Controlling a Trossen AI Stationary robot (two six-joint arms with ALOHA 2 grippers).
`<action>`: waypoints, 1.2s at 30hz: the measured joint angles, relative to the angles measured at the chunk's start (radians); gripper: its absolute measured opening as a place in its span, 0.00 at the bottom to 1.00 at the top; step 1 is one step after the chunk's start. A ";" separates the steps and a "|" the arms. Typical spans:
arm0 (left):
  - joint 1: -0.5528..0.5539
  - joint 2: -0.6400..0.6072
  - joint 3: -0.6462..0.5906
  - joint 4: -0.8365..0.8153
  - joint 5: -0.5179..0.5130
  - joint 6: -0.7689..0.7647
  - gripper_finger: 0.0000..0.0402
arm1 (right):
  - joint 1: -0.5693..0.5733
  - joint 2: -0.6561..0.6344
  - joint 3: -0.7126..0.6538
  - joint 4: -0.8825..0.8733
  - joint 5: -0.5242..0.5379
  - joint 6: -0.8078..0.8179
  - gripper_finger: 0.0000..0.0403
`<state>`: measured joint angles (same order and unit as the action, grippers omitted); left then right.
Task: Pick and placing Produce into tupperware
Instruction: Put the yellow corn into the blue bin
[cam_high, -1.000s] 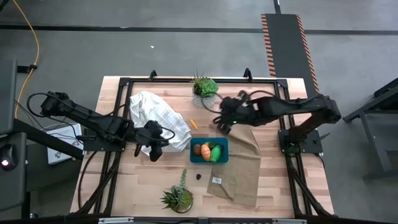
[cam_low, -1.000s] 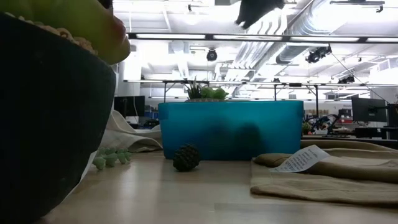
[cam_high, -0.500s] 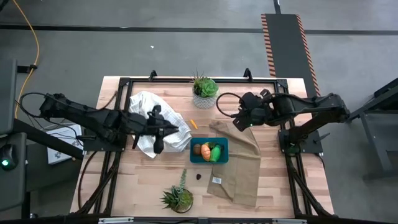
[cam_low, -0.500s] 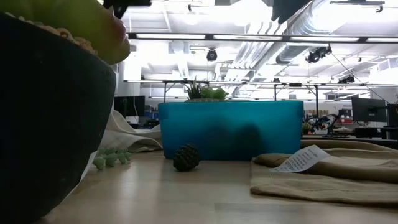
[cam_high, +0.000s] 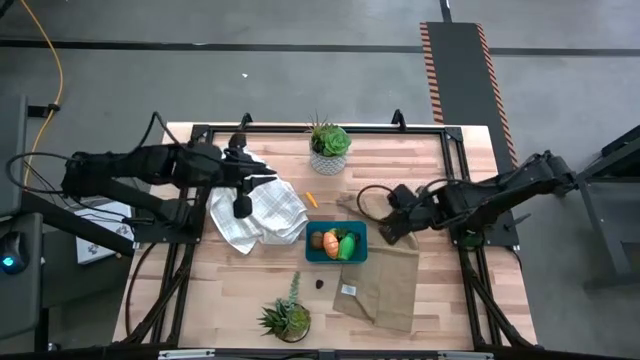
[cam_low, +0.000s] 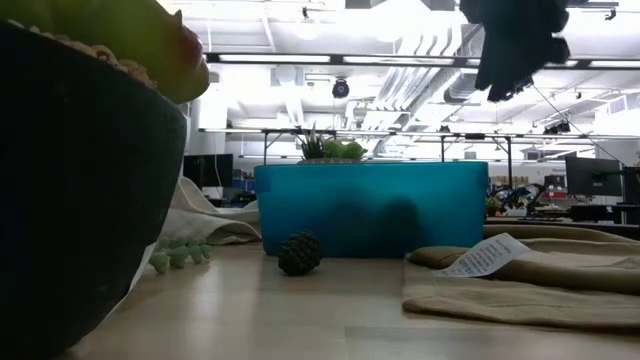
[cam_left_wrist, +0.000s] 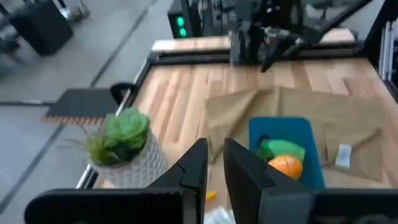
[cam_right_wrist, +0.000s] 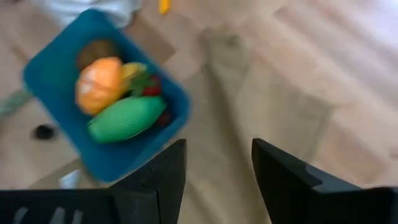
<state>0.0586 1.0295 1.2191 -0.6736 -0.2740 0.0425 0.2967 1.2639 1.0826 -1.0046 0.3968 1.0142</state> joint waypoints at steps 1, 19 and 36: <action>0.020 0.013 0.016 -0.019 0.024 0.002 0.10 | 0.003 -0.005 -0.026 0.043 -0.020 0.001 0.43; 0.373 0.322 0.183 -0.240 0.363 -0.378 0.10 | -0.128 -0.009 -0.102 0.195 -0.080 0.049 0.43; 0.380 0.536 0.183 -0.295 0.330 -0.699 0.10 | -0.422 -0.221 -0.102 0.032 -0.149 -0.335 0.43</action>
<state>0.4385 1.5653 1.4017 -0.9687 0.0558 -0.6569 -0.1250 1.0426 0.9806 -0.9721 0.2483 0.6789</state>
